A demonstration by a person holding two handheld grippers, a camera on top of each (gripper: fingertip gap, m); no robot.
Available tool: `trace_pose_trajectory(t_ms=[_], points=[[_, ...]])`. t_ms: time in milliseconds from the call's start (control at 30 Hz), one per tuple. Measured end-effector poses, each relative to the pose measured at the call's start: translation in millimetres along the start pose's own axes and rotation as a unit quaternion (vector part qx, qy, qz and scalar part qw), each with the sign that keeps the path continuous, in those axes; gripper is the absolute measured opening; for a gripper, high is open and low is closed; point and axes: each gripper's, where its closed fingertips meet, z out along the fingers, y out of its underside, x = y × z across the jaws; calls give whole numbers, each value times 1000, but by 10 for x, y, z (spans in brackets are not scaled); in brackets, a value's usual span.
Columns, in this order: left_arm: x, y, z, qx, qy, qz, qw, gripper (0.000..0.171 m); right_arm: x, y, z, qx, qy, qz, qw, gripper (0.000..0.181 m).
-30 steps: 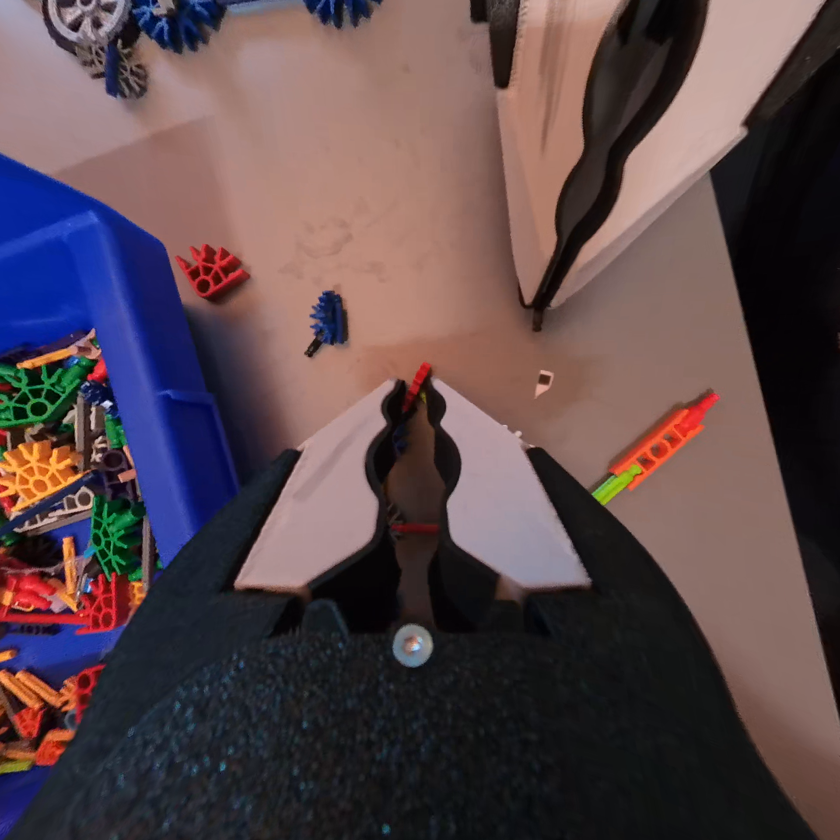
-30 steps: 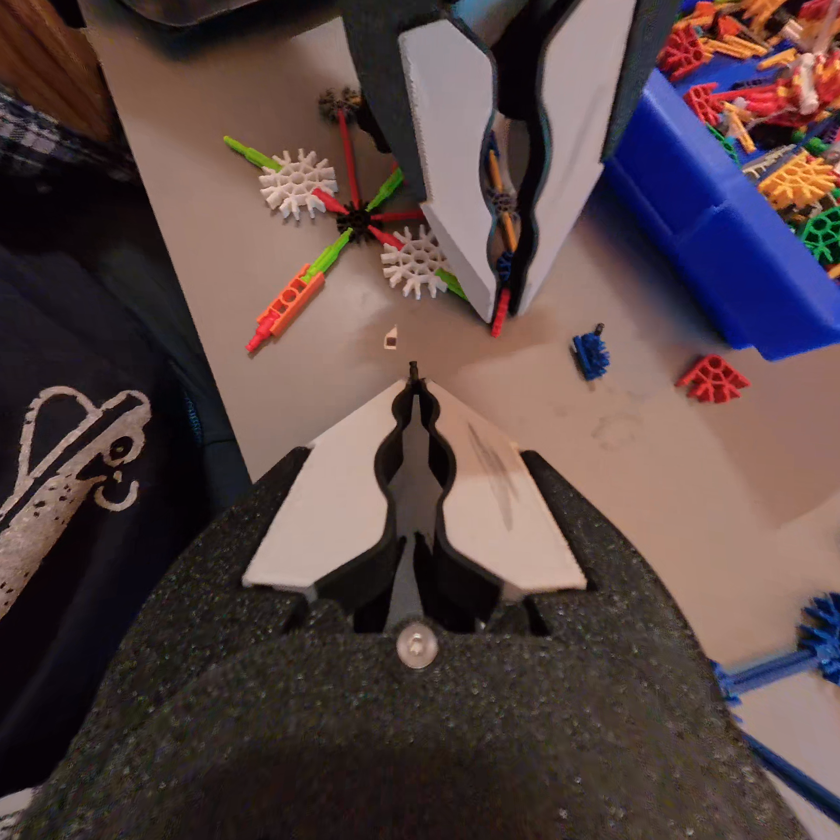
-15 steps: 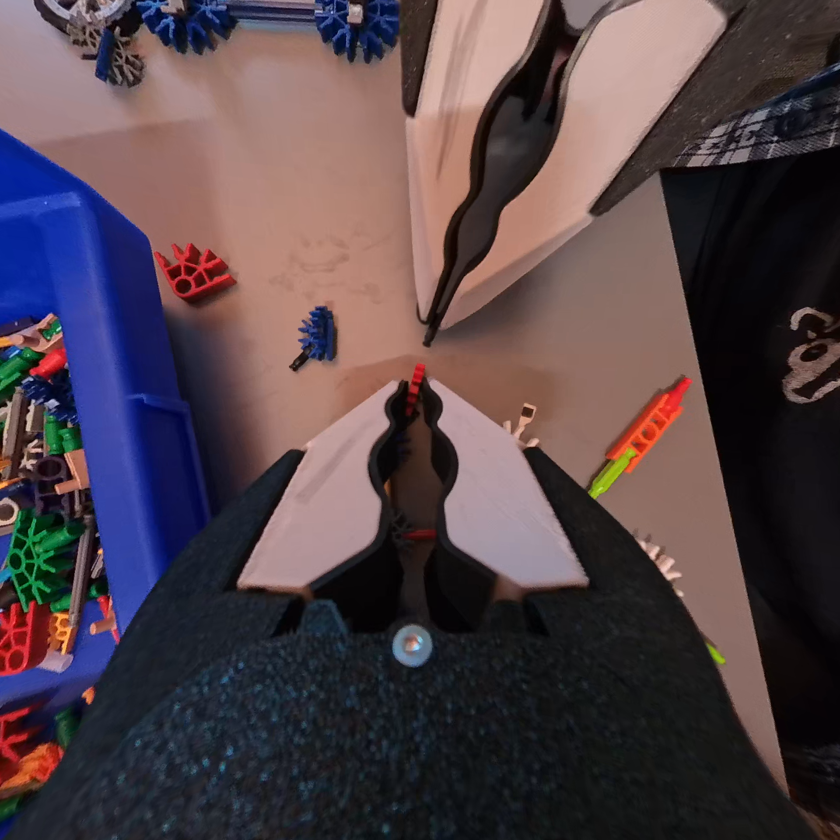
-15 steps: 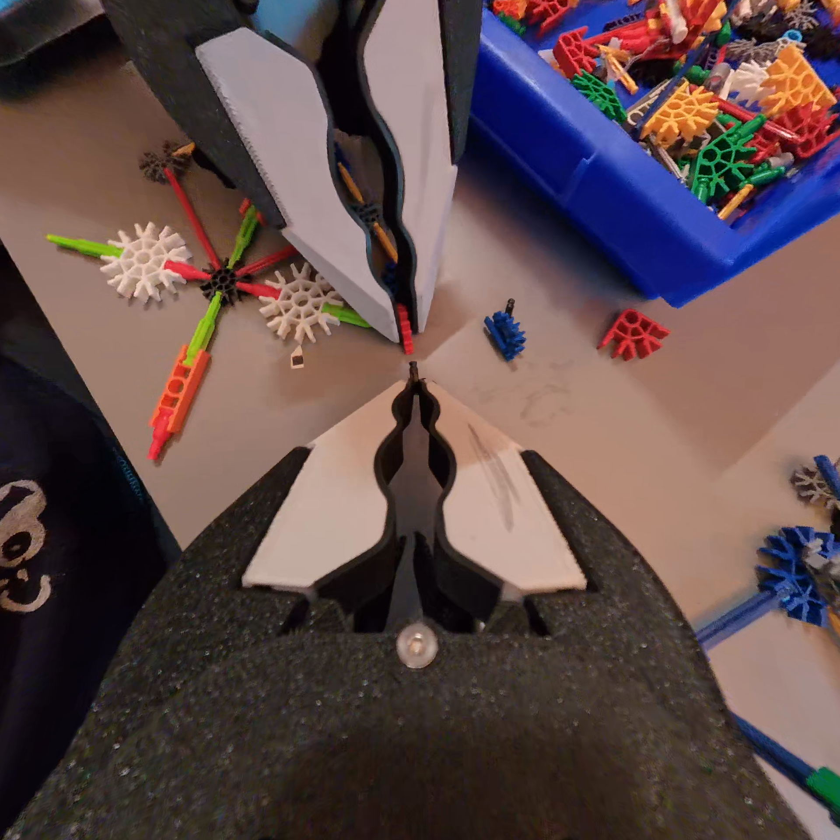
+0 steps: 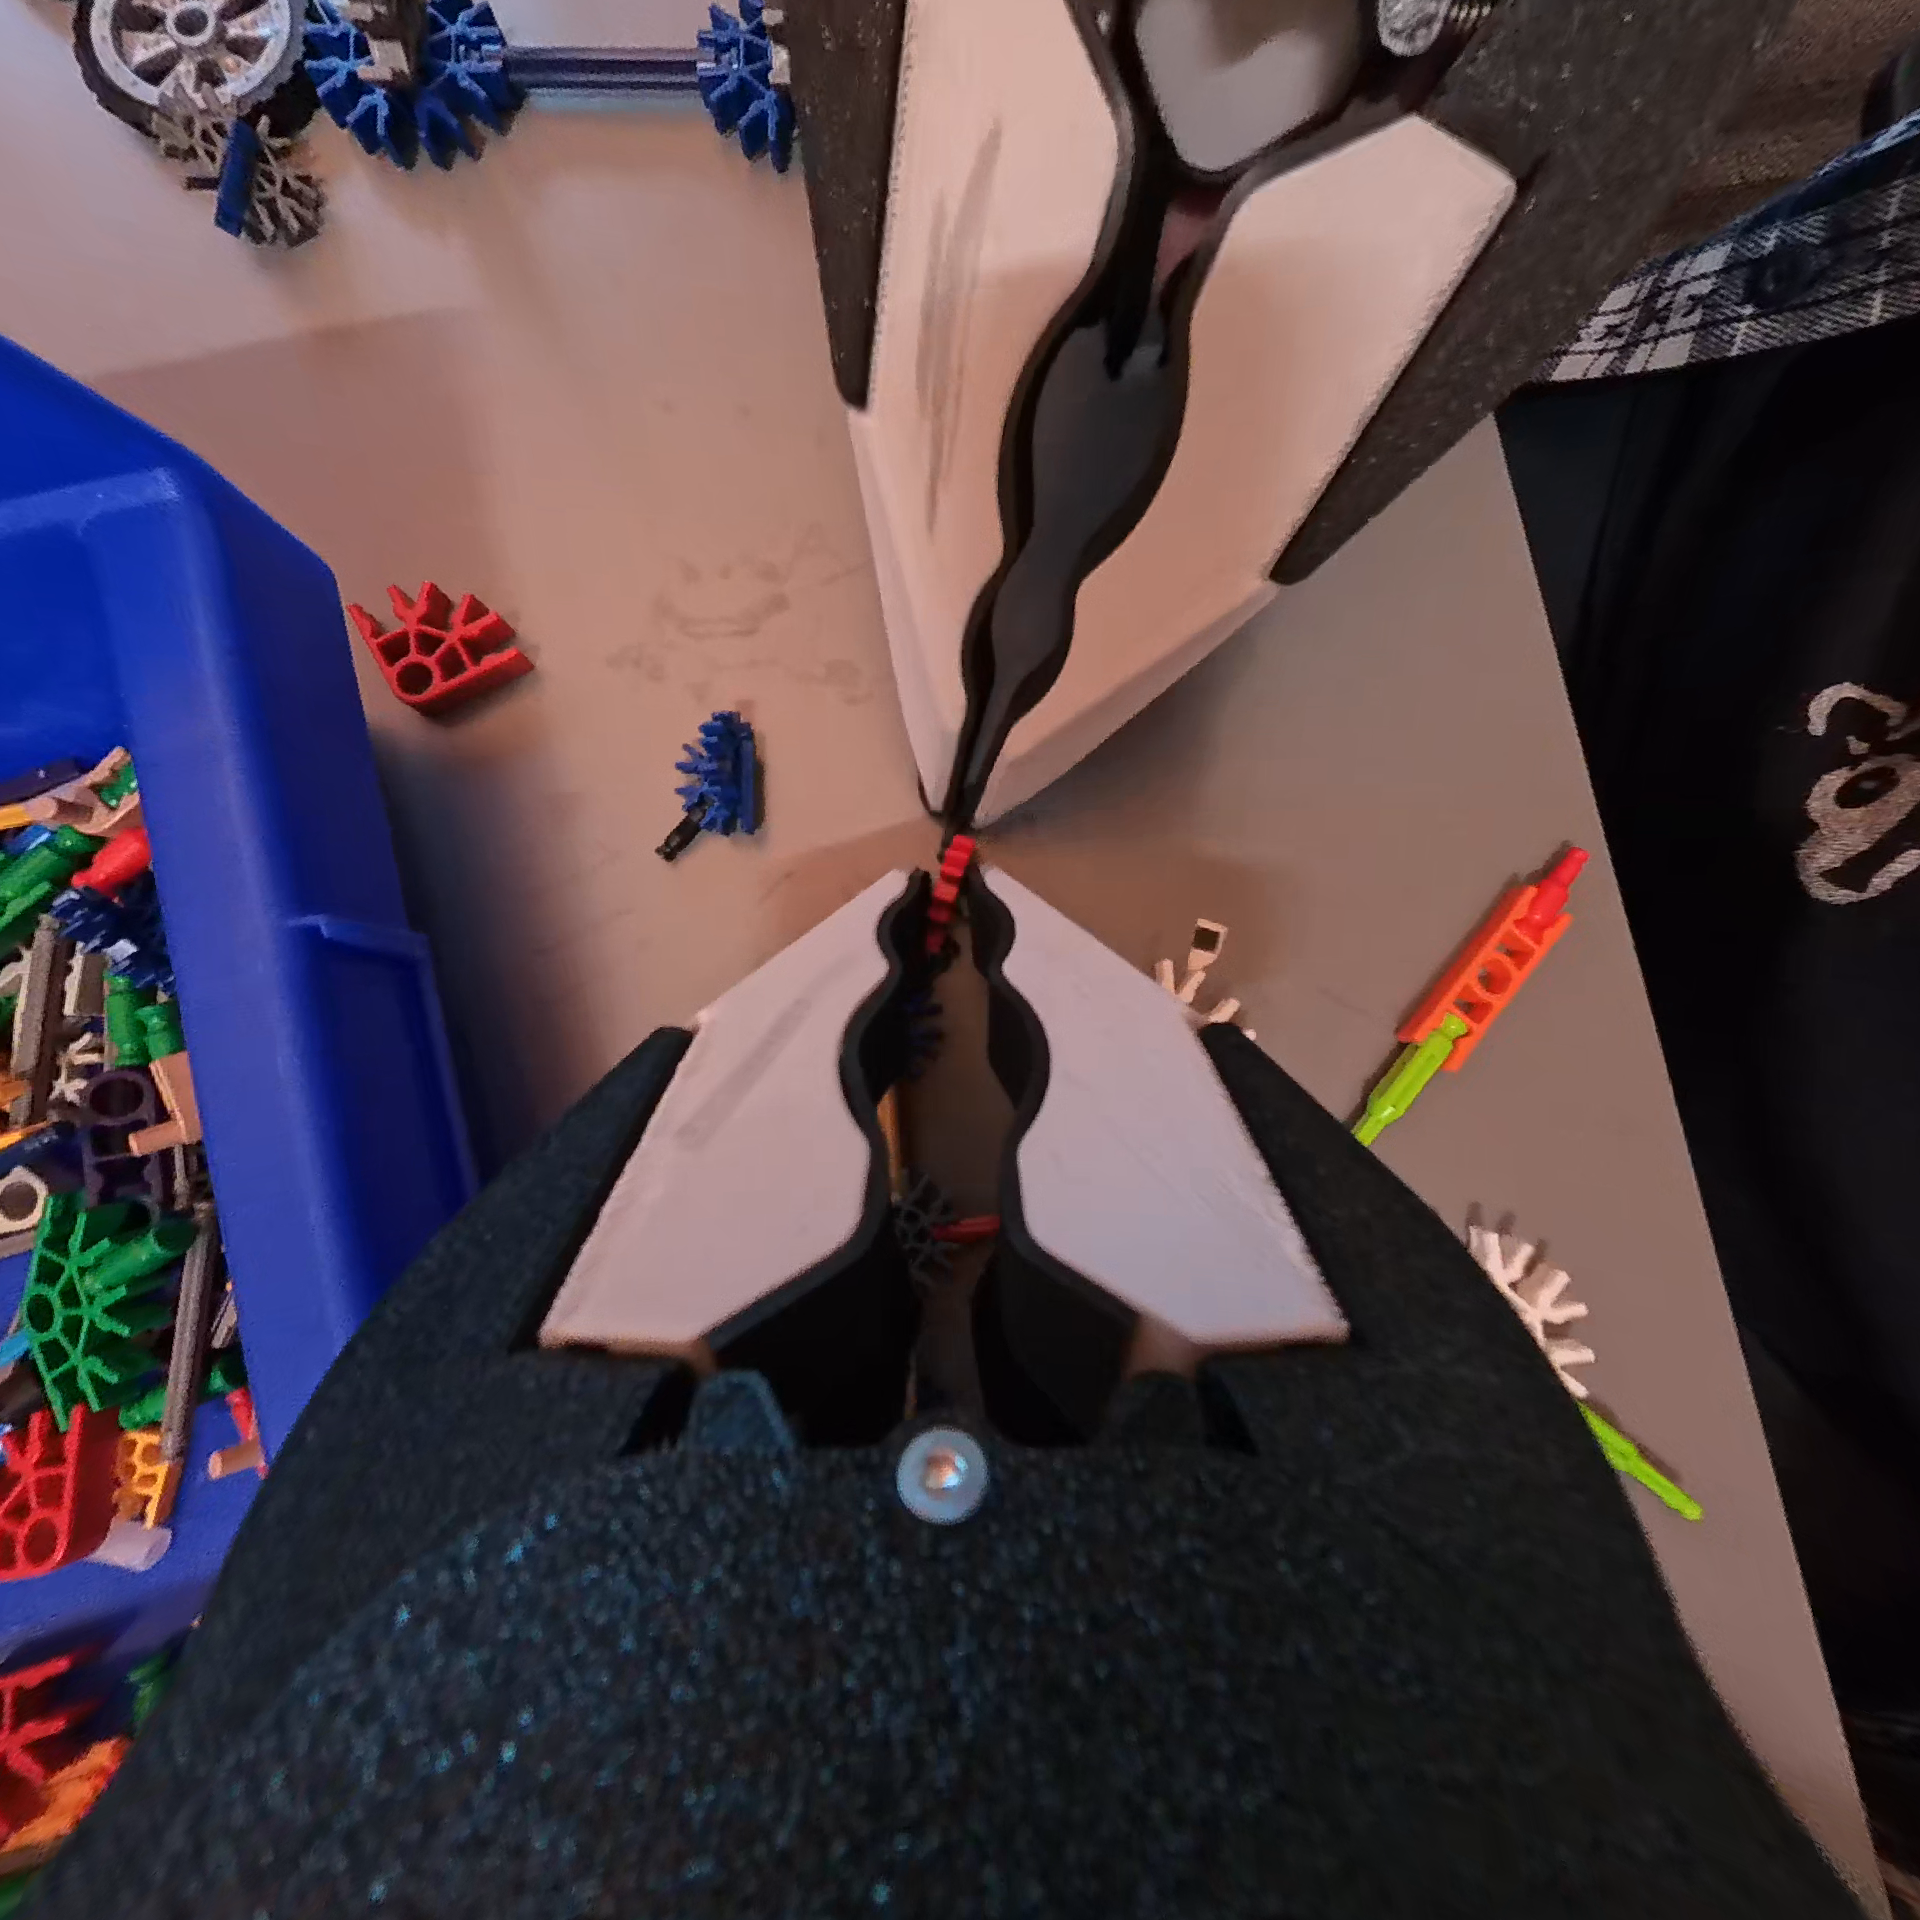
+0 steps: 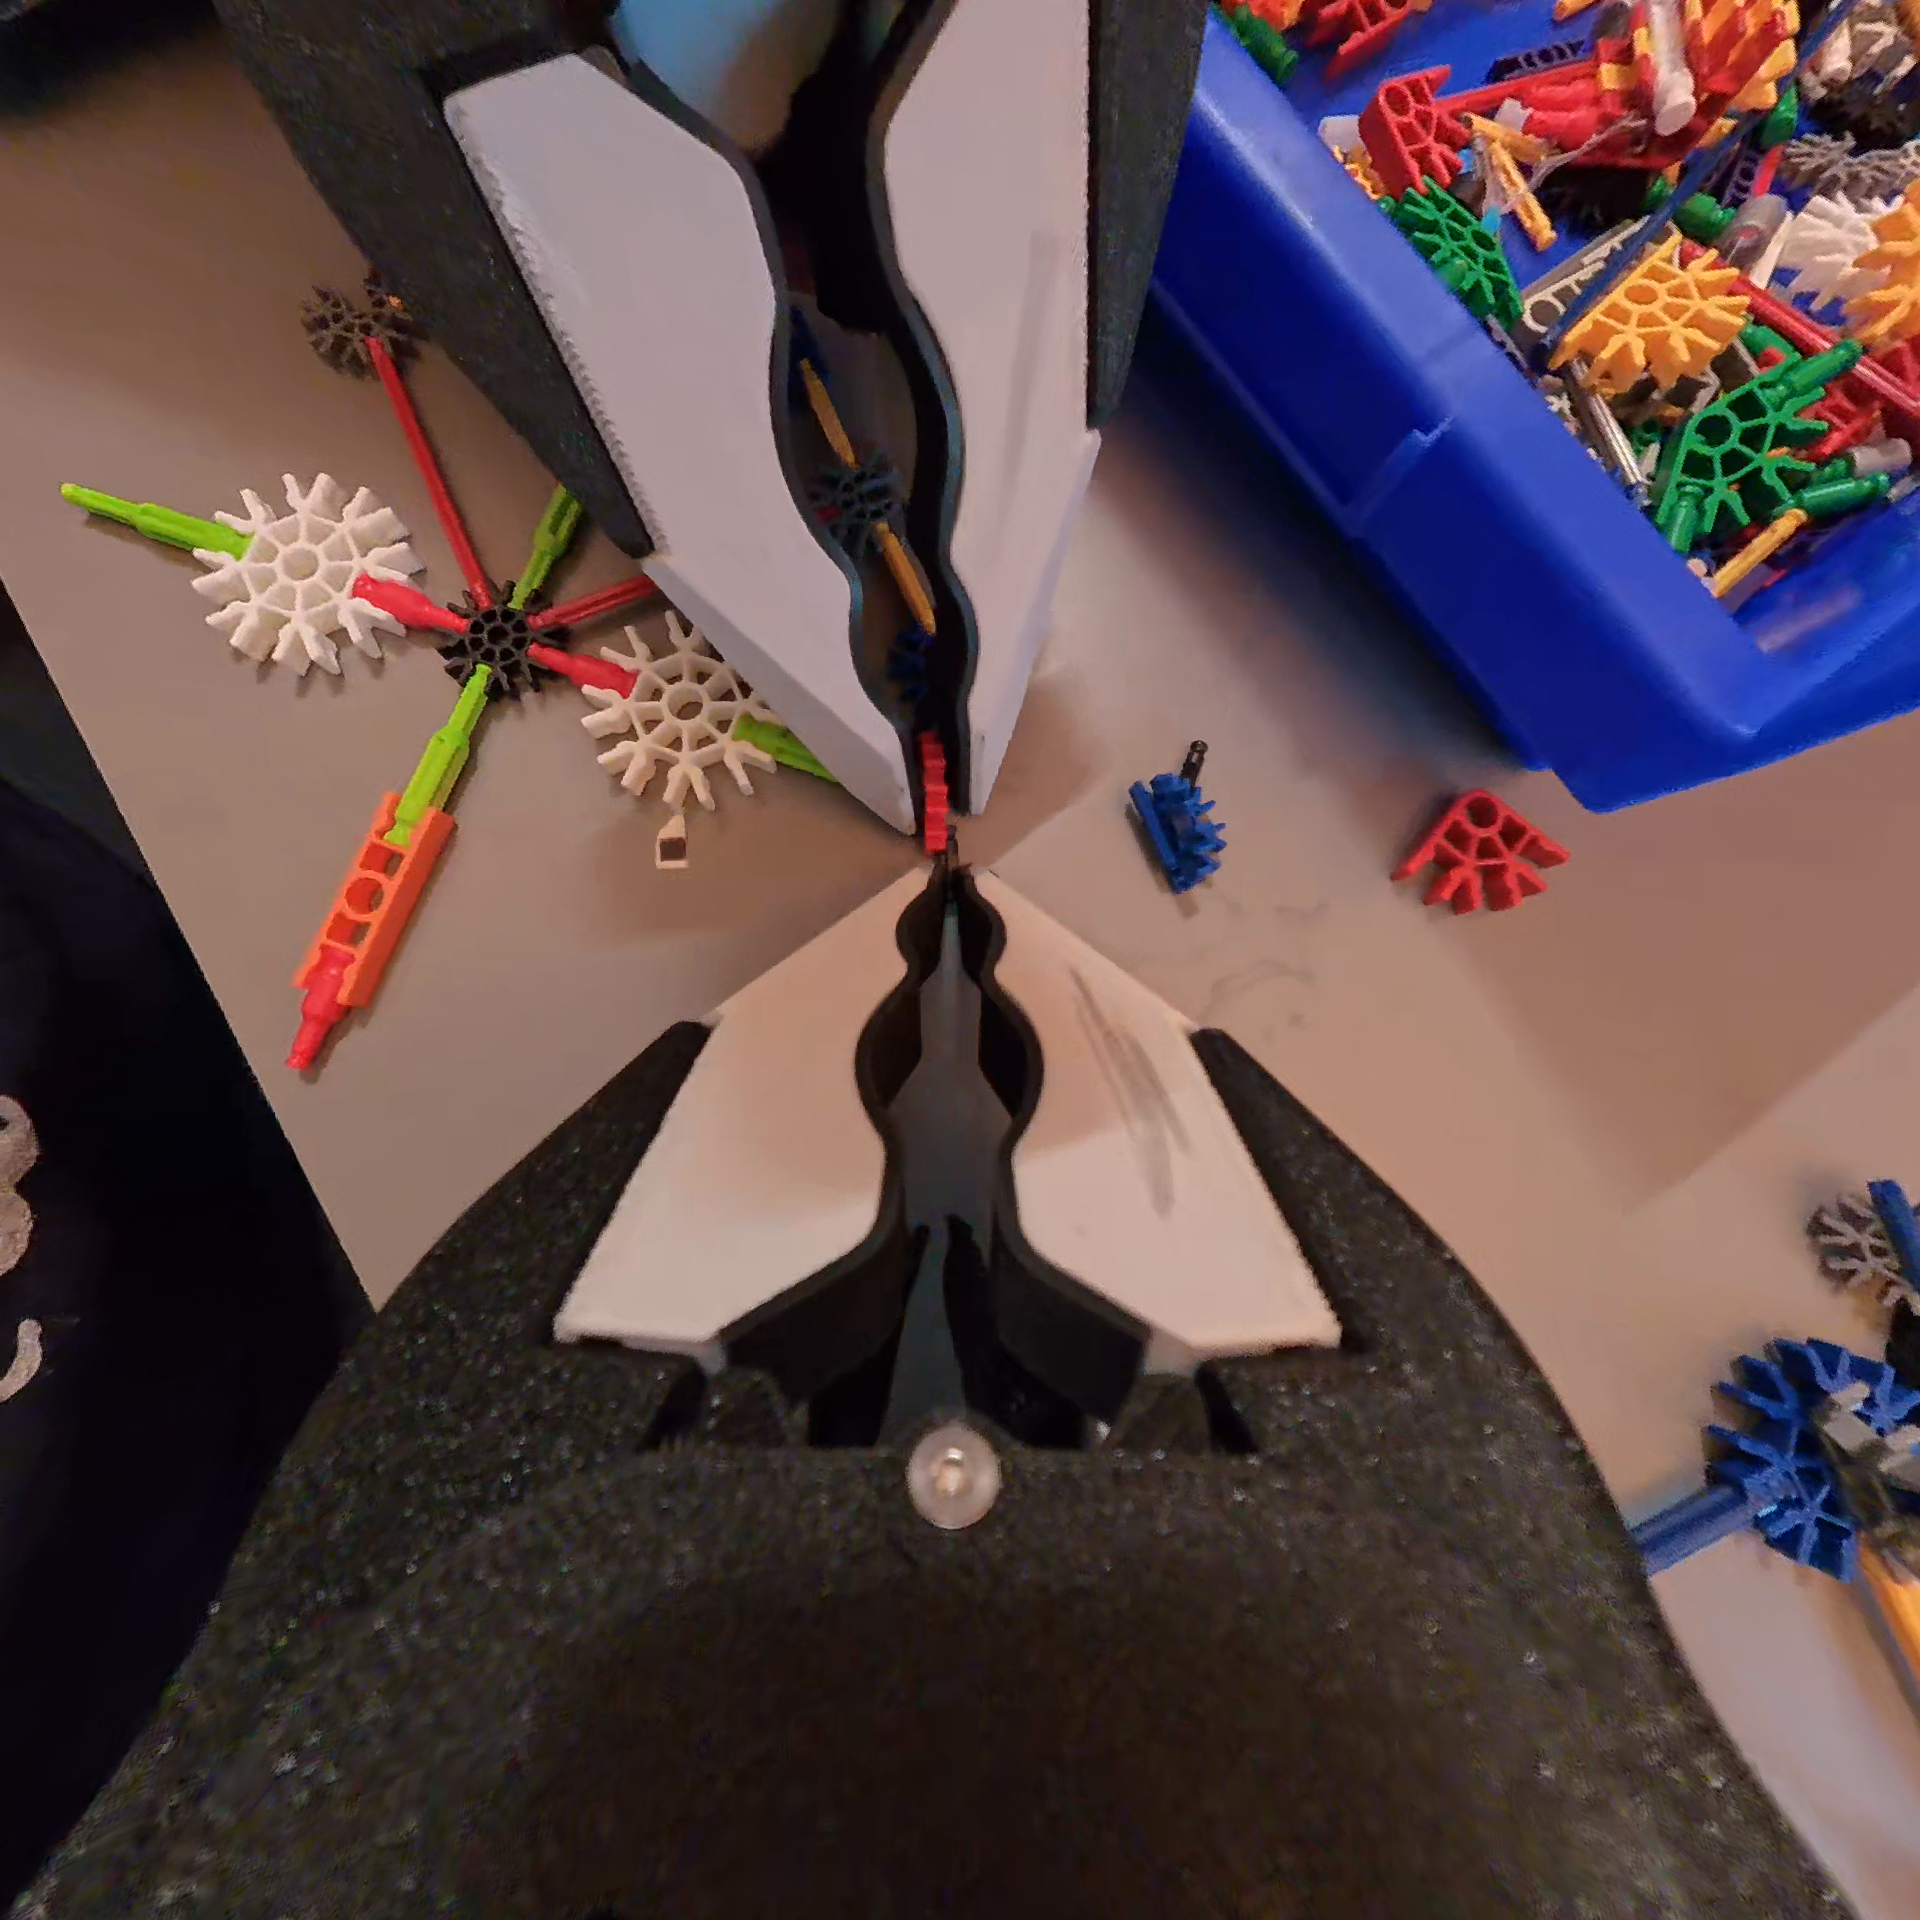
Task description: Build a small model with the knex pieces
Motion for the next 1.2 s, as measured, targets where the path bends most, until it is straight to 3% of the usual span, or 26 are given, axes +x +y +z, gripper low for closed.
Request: trace_pose_trajectory(t_ms=[600,800,1200], points=[[2,-11,8,3,0,14,1000,4,-34,-7,4,3,-26,-17,999,12],[13,-15,10,7,3,15,1000,4,6,-7,11,-5,-3,-32,999,3],[29,-13,7,8,5,19,1000,3,-14,30,-24,-17,-18,-57,998,2]])
